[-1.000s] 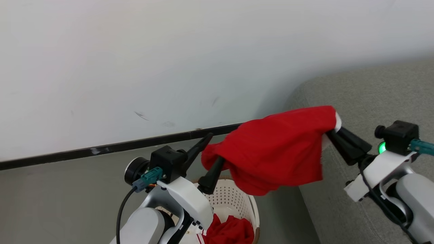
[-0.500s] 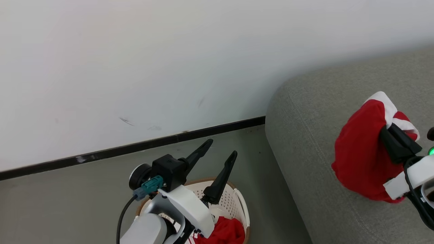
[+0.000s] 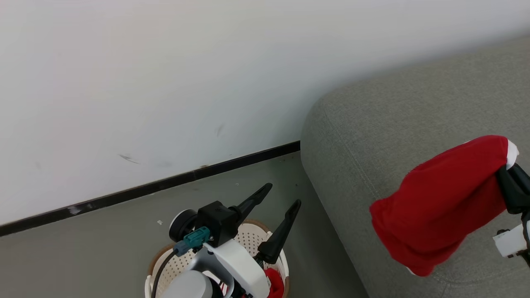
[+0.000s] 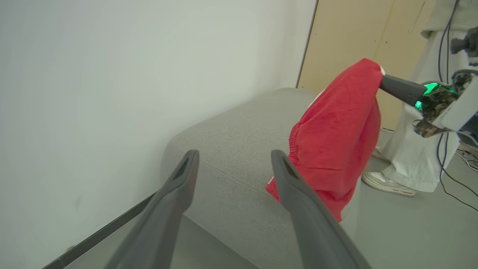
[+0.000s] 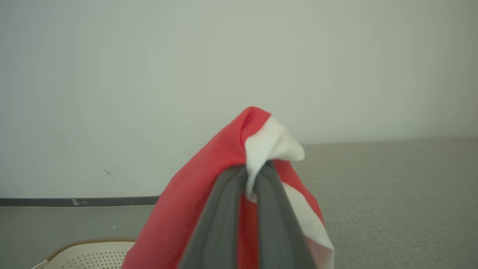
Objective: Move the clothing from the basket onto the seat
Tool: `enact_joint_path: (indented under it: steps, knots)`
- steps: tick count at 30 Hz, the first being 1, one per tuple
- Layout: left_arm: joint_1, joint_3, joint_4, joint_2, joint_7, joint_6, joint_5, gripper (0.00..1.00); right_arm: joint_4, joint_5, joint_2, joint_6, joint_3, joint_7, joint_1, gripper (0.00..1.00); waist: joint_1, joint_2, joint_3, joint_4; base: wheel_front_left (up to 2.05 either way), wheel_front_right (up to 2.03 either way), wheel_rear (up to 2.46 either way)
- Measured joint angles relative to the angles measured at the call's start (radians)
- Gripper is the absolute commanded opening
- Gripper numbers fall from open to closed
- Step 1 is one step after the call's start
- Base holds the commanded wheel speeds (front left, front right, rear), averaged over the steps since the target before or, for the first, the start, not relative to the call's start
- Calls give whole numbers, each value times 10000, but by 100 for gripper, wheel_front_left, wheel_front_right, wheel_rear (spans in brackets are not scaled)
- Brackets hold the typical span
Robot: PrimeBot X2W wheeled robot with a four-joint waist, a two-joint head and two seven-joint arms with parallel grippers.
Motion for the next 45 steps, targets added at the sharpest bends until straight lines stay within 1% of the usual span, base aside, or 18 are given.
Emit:
enact_joint_path:
  steps: [2,9,18,23,29,32,36,37,45]
  knots:
    - [0,-88,15,0,-71,-73,-33,100,-123,-153,79,0,-176,0,127,0,0,0,-7,-126,0,0,0]
    - [0,-330,50,0,-211,-115,-207,100,-600,-337,155,0,-788,0,631,0,0,0,-33,-582,0,0,0]
    - [0,-543,117,-6,-451,-157,-288,100,-968,-520,242,0,-1149,0,1226,0,0,0,-55,-1200,0,0,0]
    - [0,-550,182,-10,-541,-155,-288,100,-984,-522,280,0,-1110,0,1371,0,0,0,-51,-1462,0,0,0]
    - [0,-458,240,-13,-673,38,-255,100,-934,-635,267,2,-385,0,1331,0,0,0,2,-1772,0,0,0]
    - [0,-412,238,-21,-723,146,-178,100,-874,-568,230,0,-121,0,778,0,1,0,83,-1858,0,0,0]
    - [0,-322,211,-19,-777,332,-94,100,-727,-309,38,0,-38,0,-390,0,0,0,245,-1865,0,0,0]
    - [-1,-265,190,-15,-803,426,-71,100,-550,-127,4,0,-33,0,-958,0,0,0,332,-1836,0,0,0]
    - [-5,-151,46,144,-886,675,301,100,479,483,-56,2,61,182,-2923,0,0,0,715,-1590,0,0,0]
